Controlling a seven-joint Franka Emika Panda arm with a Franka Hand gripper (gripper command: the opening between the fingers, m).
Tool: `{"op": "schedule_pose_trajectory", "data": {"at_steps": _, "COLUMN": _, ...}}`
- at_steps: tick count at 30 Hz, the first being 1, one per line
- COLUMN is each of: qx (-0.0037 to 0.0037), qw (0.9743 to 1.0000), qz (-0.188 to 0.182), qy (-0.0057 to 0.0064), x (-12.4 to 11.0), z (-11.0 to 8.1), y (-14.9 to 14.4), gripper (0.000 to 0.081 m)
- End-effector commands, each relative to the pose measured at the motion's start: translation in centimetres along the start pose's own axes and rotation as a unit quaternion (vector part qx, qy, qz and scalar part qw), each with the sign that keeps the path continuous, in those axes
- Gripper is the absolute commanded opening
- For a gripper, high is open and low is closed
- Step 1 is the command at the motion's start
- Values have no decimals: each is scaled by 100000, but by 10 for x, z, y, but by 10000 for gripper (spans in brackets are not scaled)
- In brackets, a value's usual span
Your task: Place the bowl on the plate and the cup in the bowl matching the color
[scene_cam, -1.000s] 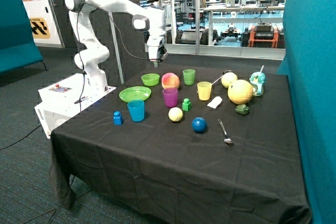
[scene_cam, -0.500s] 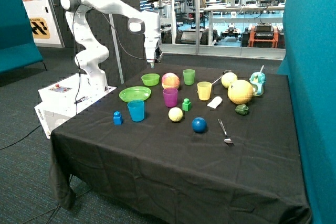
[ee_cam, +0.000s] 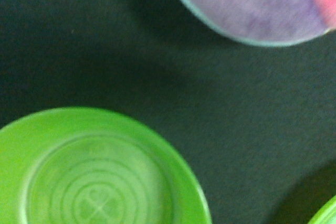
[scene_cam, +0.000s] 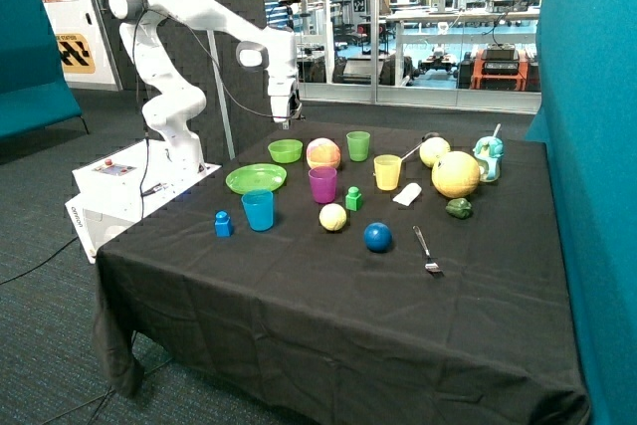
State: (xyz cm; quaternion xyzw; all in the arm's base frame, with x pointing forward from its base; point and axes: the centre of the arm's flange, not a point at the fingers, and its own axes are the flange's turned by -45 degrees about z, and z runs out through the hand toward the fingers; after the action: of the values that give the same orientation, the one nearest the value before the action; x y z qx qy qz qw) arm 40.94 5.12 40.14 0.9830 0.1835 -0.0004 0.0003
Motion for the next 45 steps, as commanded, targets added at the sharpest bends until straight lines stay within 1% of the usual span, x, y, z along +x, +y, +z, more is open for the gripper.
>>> {"op": "schedule_pose_trajectory", "data": {"at_steps": 1, "qx": 19, "qw": 99998, "qz": 668, "qy": 40, "x": -18, "z": 19, "y": -12, "gripper": 262}}
{"op": "schedule_pose_trajectory", "data": {"at_steps": 3, "qx": 20, "qw": 99994, "qz": 1108, "qy": 40, "x": -20, "z": 22, "y": -12, "gripper": 312}}
{"op": "schedule_pose_trajectory", "data": {"at_steps": 7, "qx": 20, "qw": 99991, "qz": 1339, "qy": 40, "x": -24, "z": 32, "y": -12, "gripper": 483}}
{"op": "schedule_pose_trajectory", "data": {"at_steps": 10, "qx": 20, "qw": 99991, "qz": 1316, "qy": 40, "x": -27, "z": 39, "y": -13, "gripper": 556}}
{"op": "schedule_pose_trajectory", "data": {"at_steps": 12, "qx": 20, "qw": 99990, "qz": 1409, "qy": 40, "x": -29, "z": 44, "y": -13, "gripper": 583}}
{"op": "schedule_pose_trajectory", "data": {"at_steps": 19, "qx": 20, "qw": 99993, "qz": 1214, "qy": 40, "x": -34, "z": 60, "y": -16, "gripper": 604}}
{"op": "schedule_pose_trajectory", "data": {"at_steps": 25, "qx": 20, "qw": 99996, "qz": 836, "qy": 40, "x": -38, "z": 69, "y": -18, "gripper": 596}}
{"op": "schedule_pose_trajectory", "data": {"at_steps": 34, "qx": 19, "qw": 99999, "qz": 439, "qy": 40, "x": -40, "z": 75, "y": -11, "gripper": 599}}
{"op": "schedule_pose_trajectory", "data": {"at_steps": 40, "qx": 19, "qw": 100000, "qz": 36, "qy": 40, "x": -38, "z": 72, "y": -5, "gripper": 610}}
{"op": "schedule_pose_trajectory", "data": {"at_steps": 42, "qx": 19, "qw": 100000, "qz": -65, "qy": 40, "x": -38, "z": 72, "y": -4, "gripper": 606}}
{"op": "schedule_pose_trajectory", "data": {"at_steps": 44, "qx": 19, "qw": 100000, "qz": -139, "qy": 40, "x": -39, "z": 73, "y": -4, "gripper": 583}}
{"op": "schedule_pose_trajectory", "data": {"at_steps": 45, "qx": 19, "qw": 100000, "qz": -168, "qy": 40, "x": -39, "z": 74, "y": -4, "gripper": 592}}
